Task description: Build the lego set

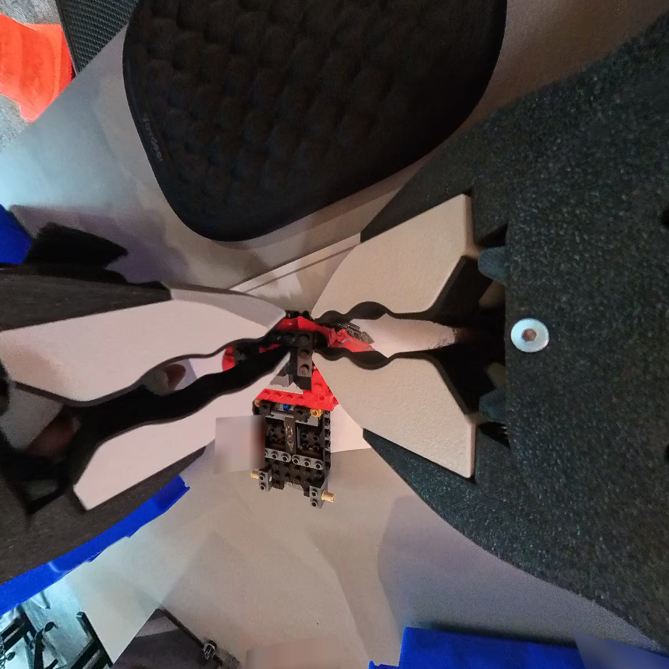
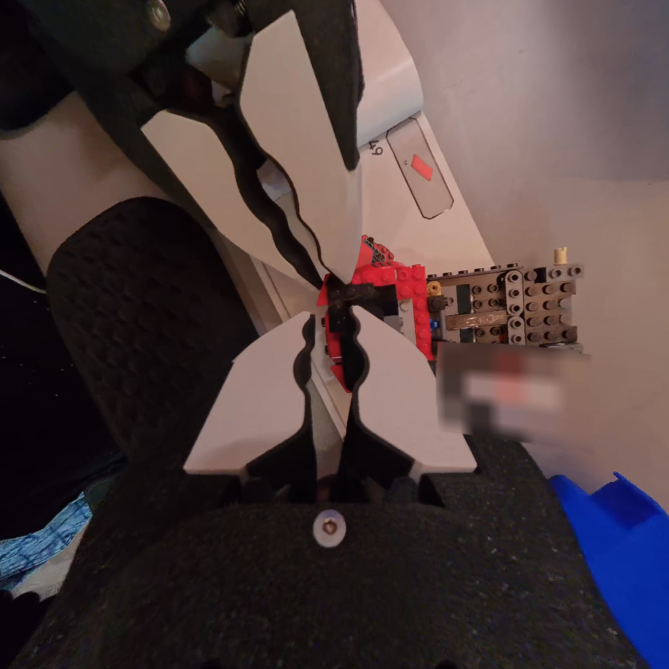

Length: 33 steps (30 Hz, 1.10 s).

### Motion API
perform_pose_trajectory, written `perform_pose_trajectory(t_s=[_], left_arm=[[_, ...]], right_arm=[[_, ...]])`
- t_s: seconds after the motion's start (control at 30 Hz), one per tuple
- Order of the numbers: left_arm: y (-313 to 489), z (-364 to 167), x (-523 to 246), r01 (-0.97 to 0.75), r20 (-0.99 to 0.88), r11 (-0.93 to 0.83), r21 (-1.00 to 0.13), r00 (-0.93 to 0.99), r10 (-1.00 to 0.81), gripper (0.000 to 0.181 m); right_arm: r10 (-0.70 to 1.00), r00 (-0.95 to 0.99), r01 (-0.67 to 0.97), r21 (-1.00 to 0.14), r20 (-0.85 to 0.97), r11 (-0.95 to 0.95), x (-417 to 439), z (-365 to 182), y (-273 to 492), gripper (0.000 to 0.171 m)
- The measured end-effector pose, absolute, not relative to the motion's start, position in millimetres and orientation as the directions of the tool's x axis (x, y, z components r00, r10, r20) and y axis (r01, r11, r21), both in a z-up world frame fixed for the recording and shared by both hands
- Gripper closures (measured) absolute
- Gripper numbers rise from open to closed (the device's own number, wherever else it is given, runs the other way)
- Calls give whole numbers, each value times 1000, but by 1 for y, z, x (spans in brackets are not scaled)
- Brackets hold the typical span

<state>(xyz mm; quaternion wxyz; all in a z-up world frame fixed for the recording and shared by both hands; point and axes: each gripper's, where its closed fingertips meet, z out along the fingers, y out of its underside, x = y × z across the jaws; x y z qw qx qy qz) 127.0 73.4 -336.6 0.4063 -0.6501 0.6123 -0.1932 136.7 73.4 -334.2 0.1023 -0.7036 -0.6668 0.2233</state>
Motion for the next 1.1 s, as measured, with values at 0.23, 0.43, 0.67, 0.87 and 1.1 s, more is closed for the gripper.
perform_pose_trajectory(t_s=[0.23,0.43,0.67,0.87,1.1], left_arm=[[73,-336,129,-642,-228,71,-763,165,-960,170],[71,-337,130,-645,-193,47,-763,157,-969,170],[69,-339,130,-657,-151,22,-754,141,-979,169],[66,-341,132,-659,-131,7,-752,139,-982,169],[69,-341,132,-663,-122,-25,-749,174,-977,170]], right_arm=[[994,35,832,-549,-100,-84,123,-324,91,171],[993,51,840,-533,-108,-102,127,-334,90,171],[994,64,857,-506,-92,-102,132,-340,92,171],[993,73,826,-552,-92,-112,129,-329,93,171],[991,62,841,-528,-118,-116,130,-334,89,171]])
